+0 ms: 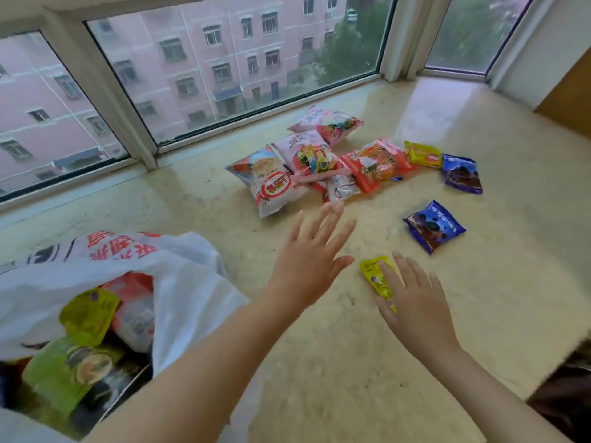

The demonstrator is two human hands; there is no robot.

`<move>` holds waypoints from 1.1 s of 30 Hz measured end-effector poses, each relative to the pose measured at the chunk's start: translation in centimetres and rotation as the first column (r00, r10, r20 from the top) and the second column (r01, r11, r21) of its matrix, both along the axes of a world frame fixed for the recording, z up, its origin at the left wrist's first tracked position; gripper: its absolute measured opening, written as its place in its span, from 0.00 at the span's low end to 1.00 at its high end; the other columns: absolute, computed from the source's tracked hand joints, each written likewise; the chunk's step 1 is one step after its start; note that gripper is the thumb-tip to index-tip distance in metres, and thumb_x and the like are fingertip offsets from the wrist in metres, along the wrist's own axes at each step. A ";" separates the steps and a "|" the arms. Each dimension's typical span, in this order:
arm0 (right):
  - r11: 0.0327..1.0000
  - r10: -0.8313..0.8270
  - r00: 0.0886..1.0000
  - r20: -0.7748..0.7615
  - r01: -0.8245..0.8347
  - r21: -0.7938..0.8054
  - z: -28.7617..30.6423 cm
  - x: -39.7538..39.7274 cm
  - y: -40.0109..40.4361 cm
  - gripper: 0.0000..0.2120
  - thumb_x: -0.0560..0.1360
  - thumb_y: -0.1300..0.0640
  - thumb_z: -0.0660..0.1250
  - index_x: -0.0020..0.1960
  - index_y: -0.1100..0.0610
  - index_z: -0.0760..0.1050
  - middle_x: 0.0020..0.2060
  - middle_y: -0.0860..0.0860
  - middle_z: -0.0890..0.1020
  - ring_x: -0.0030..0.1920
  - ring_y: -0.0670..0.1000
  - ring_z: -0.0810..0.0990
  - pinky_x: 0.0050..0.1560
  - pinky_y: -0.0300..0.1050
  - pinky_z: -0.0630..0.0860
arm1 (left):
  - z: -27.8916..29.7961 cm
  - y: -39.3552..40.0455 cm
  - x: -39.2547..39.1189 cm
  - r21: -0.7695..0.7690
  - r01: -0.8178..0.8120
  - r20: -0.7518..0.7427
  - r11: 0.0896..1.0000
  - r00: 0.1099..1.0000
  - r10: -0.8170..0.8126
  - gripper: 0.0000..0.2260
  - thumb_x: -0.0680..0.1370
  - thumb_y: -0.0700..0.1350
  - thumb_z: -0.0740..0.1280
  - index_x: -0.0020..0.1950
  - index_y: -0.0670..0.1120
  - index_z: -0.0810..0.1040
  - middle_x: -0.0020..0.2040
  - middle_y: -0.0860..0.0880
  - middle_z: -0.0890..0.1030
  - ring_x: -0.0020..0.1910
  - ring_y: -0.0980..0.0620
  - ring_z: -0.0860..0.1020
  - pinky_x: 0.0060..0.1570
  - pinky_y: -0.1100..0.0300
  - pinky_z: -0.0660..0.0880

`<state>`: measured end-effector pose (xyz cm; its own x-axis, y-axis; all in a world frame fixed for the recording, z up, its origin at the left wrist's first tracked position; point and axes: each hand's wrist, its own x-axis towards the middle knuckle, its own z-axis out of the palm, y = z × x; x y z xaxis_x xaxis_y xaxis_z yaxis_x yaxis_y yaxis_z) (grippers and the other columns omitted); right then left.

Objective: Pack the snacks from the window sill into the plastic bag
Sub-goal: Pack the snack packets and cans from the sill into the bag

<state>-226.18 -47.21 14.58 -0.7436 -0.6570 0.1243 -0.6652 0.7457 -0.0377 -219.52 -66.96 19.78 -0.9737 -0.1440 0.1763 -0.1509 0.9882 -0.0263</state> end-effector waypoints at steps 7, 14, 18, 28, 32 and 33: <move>0.981 -0.165 0.928 0.335 0.191 -0.046 -3.7 -3.1 0.2 0.38 0.70 0.42 0.69 0.75 0.53 0.59 0.67 0.50 0.71 0.64 0.54 0.71 0.56 0.49 0.71 | -5.1 3.5 -4.9 0.226 -0.153 0.343 0.962 0.937 0.068 0.31 0.81 0.59 0.53 0.79 0.50 0.45 0.79 0.51 0.54 0.77 0.52 0.51 0.70 0.52 0.55; 0.890 -0.197 0.853 0.483 0.362 -0.277 -5.4 -4.8 0.0 0.36 0.70 0.48 0.70 0.74 0.47 0.59 0.65 0.46 0.73 0.61 0.52 0.70 0.50 0.45 0.71 | -8.4 7.3 -7.9 0.819 -0.302 0.295 0.487 0.951 0.093 0.37 0.75 0.44 0.69 0.78 0.52 0.52 0.71 0.48 0.69 0.67 0.51 0.71 0.65 0.53 0.69; 0.606 -0.067 0.736 0.673 0.566 -0.559 -5.4 -6.2 0.2 0.41 0.63 0.53 0.77 0.71 0.45 0.62 0.62 0.46 0.76 0.59 0.49 0.76 0.55 0.50 0.77 | -7.3 8.6 -10.1 0.946 -0.246 0.308 -0.212 0.886 0.346 0.37 0.72 0.35 0.73 0.74 0.52 0.57 0.61 0.50 0.75 0.42 0.63 0.81 0.36 0.67 0.78; 0.024 -0.278 0.502 0.819 0.856 -0.516 -4.5 -15.3 2.2 0.31 0.67 0.54 0.76 0.66 0.52 0.68 0.60 0.50 0.74 0.61 0.51 0.74 0.59 0.46 0.72 | -7.0 7.2 -13.8 0.898 -0.281 0.416 -0.340 0.794 0.443 0.15 0.76 0.38 0.70 0.60 0.42 0.70 0.53 0.43 0.81 0.40 0.50 0.81 0.31 0.61 0.79; 0.322 -0.538 0.408 0.738 0.908 -0.268 -4.8 -19.6 1.5 0.46 0.65 0.42 0.76 0.74 0.56 0.59 0.71 0.53 0.65 0.71 0.56 0.61 0.65 0.52 0.65 | -6.9 6.5 -13.2 0.908 -0.314 0.407 -0.276 0.817 0.408 0.13 0.77 0.38 0.68 0.59 0.46 0.70 0.52 0.47 0.80 0.40 0.52 0.81 0.29 0.63 0.79; 0.425 -0.542 0.453 0.708 0.874 -0.234 -4.7 -19.9 1.1 0.45 0.66 0.40 0.75 0.74 0.55 0.59 0.71 0.52 0.64 0.70 0.56 0.61 0.65 0.53 0.64 | -6.9 6.4 -12.9 0.912 -0.316 0.401 -0.262 0.822 0.405 0.13 0.77 0.37 0.68 0.59 0.47 0.70 0.51 0.47 0.80 0.41 0.53 0.80 0.29 0.63 0.78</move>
<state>-246.07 -46.16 9.85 -0.9328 0.2140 -0.2900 0.3576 0.6505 -0.6701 -232.44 -60.58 12.87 -0.6709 -0.5107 -0.5377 -0.4489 -0.2974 0.8426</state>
